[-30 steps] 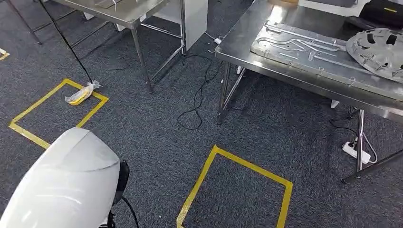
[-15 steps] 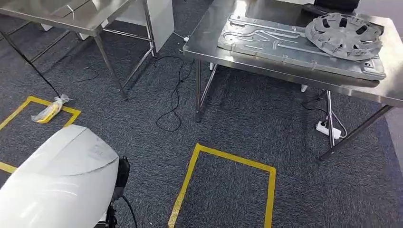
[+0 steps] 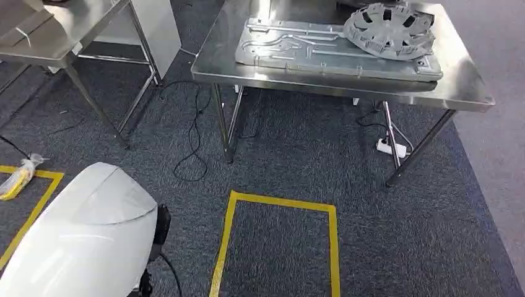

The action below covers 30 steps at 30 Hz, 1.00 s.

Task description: Take the parts from the cabinet and place them on the table.

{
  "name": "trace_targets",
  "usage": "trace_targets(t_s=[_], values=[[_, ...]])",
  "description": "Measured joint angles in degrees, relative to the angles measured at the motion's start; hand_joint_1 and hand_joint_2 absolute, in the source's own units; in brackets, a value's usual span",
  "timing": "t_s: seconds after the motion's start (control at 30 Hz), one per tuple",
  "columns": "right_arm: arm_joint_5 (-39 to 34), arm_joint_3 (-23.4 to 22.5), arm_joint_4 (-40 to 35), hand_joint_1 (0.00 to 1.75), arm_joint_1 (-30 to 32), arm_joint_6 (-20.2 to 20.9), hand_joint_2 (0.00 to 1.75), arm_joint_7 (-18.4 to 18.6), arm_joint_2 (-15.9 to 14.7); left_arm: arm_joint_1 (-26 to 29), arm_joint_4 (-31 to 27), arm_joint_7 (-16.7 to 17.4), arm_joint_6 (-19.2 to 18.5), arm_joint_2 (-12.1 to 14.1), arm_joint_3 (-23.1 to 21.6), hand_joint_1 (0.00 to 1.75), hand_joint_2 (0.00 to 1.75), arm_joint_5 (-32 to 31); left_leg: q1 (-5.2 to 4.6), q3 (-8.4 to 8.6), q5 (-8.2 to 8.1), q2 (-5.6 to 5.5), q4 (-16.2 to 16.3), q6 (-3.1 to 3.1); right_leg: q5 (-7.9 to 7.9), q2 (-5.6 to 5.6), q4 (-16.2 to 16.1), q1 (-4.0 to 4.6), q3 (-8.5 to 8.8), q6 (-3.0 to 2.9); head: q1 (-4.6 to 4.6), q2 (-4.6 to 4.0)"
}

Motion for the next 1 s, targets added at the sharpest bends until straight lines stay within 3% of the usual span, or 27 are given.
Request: trace_targets(t_s=[0.03, 0.07, 0.1, 0.13, 0.17, 0.2, 0.23, 0.27, 0.3, 0.37, 0.4, 0.53, 0.57, 0.6, 0.63, 0.7, 0.73, 0.77, 0.8, 0.9, 0.93, 1.0], values=[[0.1, 0.0, 0.0, 0.00, 0.1, -0.3, 0.00, 0.0, 0.0, -0.2, 0.0, 0.2, -0.2, 0.0, 0.0, 1.75, 1.75, 0.1, 0.35, 0.21, 0.34, 0.54, -0.6, 0.46, 0.14, 0.50, -0.1, 0.13, -0.07, 0.42, 0.07, 0.00], [0.2, 0.0, 0.0, 0.00, 0.0, -0.9, 0.00, 0.0, -0.2, -0.4, 0.0, 0.4, -0.5, 0.0, 0.0, 1.75, 1.75, 0.2, 0.67, 0.62, 0.76, 1.24, -1.2, 0.88, -0.16, -1.07, 0.4, 0.01, 0.03, 0.38, 0.02, 0.00], [0.3, -0.1, 0.0, 0.00, 0.0, -1.4, 0.00, -0.2, -0.2, -0.5, 0.0, 0.6, -0.8, 0.0, 0.0, 1.75, 1.75, 0.2, 0.61, 0.87, 0.81, 1.66, -1.5, 1.03, -1.28, -4.20, 2.0, 0.36, -0.69, 0.66, 0.31, 0.00], [0.6, -0.1, 0.0, 0.00, -0.1, -1.6, 0.00, -0.5, -0.2, -0.5, 0.0, 0.7, -1.0, 0.0, 0.0, 1.75, 1.75, 0.3, 0.58, 0.95, 0.83, 2.20, -1.6, 1.31, -3.40, -5.82, 5.2, 0.25, -2.40, 0.99, 0.26, 0.00], [0.9, -0.1, 0.0, 0.00, -0.1, -1.9, 0.00, -0.9, -0.2, -0.4, 0.0, 0.9, -1.2, 0.1, 0.0, 1.75, 1.75, 0.3, 0.50, 0.91, 0.77, 2.79, -1.6, 1.38, -5.80, -6.59, 10.1, 0.01, -4.89, 1.28, 0.28, 0.00], [1.2, 0.0, 0.0, 0.00, -0.1, -2.1, 0.00, -1.2, -0.1, -0.3, 0.1, 1.2, -1.4, 0.1, 0.0, 1.75, 1.75, 0.3, 0.47, 0.90, 0.69, 3.29, -1.6, 1.41, -7.48, -6.85, 14.4, -0.22, -7.08, 1.50, 0.26, 0.00], [1.3, 0.0, 0.0, 0.00, -0.1, -2.3, 0.00, -1.4, -0.1, -0.3, 0.3, 1.5, -1.6, 0.2, 0.0, 1.75, 1.75, 0.3, 0.47, 0.88, 0.64, 3.66, -1.6, 1.39, -7.84, -6.97, 17.0, -0.43, -8.41, 1.70, 0.28, 0.00], [1.4, 0.0, 0.0, 0.00, -0.1, -2.4, 0.00, -1.4, -0.1, -0.3, 0.4, 1.6, -1.8, 0.2, 0.0, 1.75, 1.75, 0.3, 0.49, 0.96, 0.59, 3.83, -1.6, 1.31, -6.85, -7.04, 16.6, -0.62, -8.23, 1.84, 0.28, 0.00], [1.6, 0.0, 0.0, 0.00, -0.1, -2.4, 0.00, -1.5, -0.1, -0.3, 0.4, 1.7, -1.9, 0.2, 0.0, 1.75, 1.75, 0.2, 0.52, 1.08, 0.45, 3.99, -1.6, 1.19, -4.92, -7.08, 13.8, -0.82, -6.81, 1.91, 0.28, 0.00], [2.0, 0.0, 0.0, 0.00, 0.0, -2.7, 0.00, -1.5, -0.1, -0.3, 0.4, 1.8, -2.0, 0.3, 0.0, 1.75, 1.75, -0.2, 0.57, 1.55, 0.05, 4.20, -1.6, 0.80, -0.16, -7.48, 3.4, -0.95, -0.92, 1.77, 0.28, 0.00], [2.0, 0.0, 0.0, 0.00, 0.0, -2.8, 0.00, -1.5, -0.1, -0.3, 0.4, 2.0, -2.0, 0.3, 0.0, 1.75, 1.75, -0.3, 0.45, 1.69, -0.17, 4.28, -1.5, 0.45, -0.35, -8.03, -0.5, -0.80, 0.93, 1.54, 0.31, 0.00], [2.0, 0.0, 0.0, 0.00, 0.0, -2.6, 0.00, -1.7, 0.0, -0.3, 0.4, 2.1, -2.0, 0.4, 0.1, 1.75, 1.75, -0.9, 0.42, 2.08, -0.79, 4.52, -2.0, -1.02, -0.92, -7.41, -0.5, 0.07, 1.07, 0.28, 0.24, 0.00], [2.0, 0.0, 0.0, 0.00, 0.0, -2.6, 0.00, -1.7, 0.0, -0.3, 0.4, 2.3, -2.0, 0.4, 0.1, 1.75, 1.75, -0.9, 0.55, 2.32, -1.15, 4.47, -1.7, -1.47, -0.61, -7.25, -1.2, -0.54, 1.76, -0.38, 0.15, 0.00], [2.0, 0.0, 0.0, 0.00, 0.1, -2.6, 0.00, -1.7, 0.2, -0.3, 0.4, 2.5, -2.0, 0.5, 0.1, 1.75, 1.75, -0.9, 0.66, 1.95, -1.95, 4.02, 0.1, -1.56, -0.74, -7.25, -1.4, -0.41, 2.26, -0.71, 0.26, 0.00], [2.0, 0.0, 0.0, 0.00, 0.1, -2.5, 0.00, -1.7, 0.3, -0.3, 0.4, 2.5, -2.0, 0.6, 0.2, 1.75, 1.75, -1.0, 0.65, 0.16, -3.87, 3.74, 3.6, -1.53, -0.98, -7.30, -1.4, -0.32, 2.49, -1.08, 0.04, 0.00], [2.0, 0.0, 0.0, 0.00, 0.1, -2.4, 0.00, -1.7, 0.3, 0.1, 0.4, 2.5, -2.0, 0.8, 0.2, 1.75, 1.75, -1.1, 0.66, -5.07, -7.75, 3.47, 12.9, -1.62, -1.37, -7.27, -1.4, -0.01, 2.90, -1.67, 0.09, 0.00], [2.1, 0.0, 0.0, 0.00, 0.1, -2.4, 0.00, -1.7, 0.3, 0.3, 0.4, 2.5, -2.0, 0.9, 0.2, 1.75, 1.75, -1.3, 0.65, -7.34, -8.48, 3.45, 16.2, -1.64, -1.61, -7.14, -1.4, 0.15, 3.08, -1.83, 0.09, 0.00], [2.2, 0.0, 0.0, 0.00, 0.1, -2.3, 0.00, -1.7, 0.3, 0.4, 0.4, 2.5, -2.0, 0.9, 0.2, 1.75, 1.75, -1.3, 0.65, -8.50, -7.54, 3.45, 17.1, -1.56, -1.91, -6.88, -1.3, 0.27, 3.45, -1.81, 0.09, 0.00], [2.2, 0.0, 0.0, 0.00, 0.1, -2.3, 0.00, -1.7, 0.3, 0.4, 0.4, 2.5, -2.0, 0.9, 0.2, 1.75, 1.75, -1.3, 0.64, -8.16, -5.20, 3.44, 15.1, -1.40, -2.31, -6.64, -1.3, 0.37, 3.98, -1.76, 0.07, 0.00], [2.2, 0.0, 0.0, 0.00, 0.1, -2.2, 0.00, -1.6, 0.3, 0.4, 0.4, 2.6, -2.0, 1.0, 0.2, 1.75, 1.75, -1.3, 0.46, -3.06, 3.37, 3.32, 1.5, -0.52, -3.81, -6.32, -1.1, 0.42, 5.83, -1.40, 0.09, 0.00], [2.2, 0.0, 0.1, 0.00, 0.1, -2.2, 0.00, -1.6, 0.4, 0.4, 0.5, 2.6, -2.0, 1.1, 0.2, 1.75, 1.75, -1.3, 0.03, -2.47, 2.31, 3.20, 0.5, -0.40, -4.41, -6.31, -0.8, 0.83, 5.60, -0.94, 0.22, 0.00], [2.3, 0.0, 0.0, 0.00, 0.1, -2.5, 0.00, -1.6, 0.4, 0.4, 0.4, 2.7, -2.0, 1.1, 0.2, 1.75, 1.75, -1.4, -0.18, -2.23, 2.13, 3.17, 0.0, 0.18, -4.48, -6.16, -1.4, 0.44, 5.94, -0.29, 0.11, 0.00]])
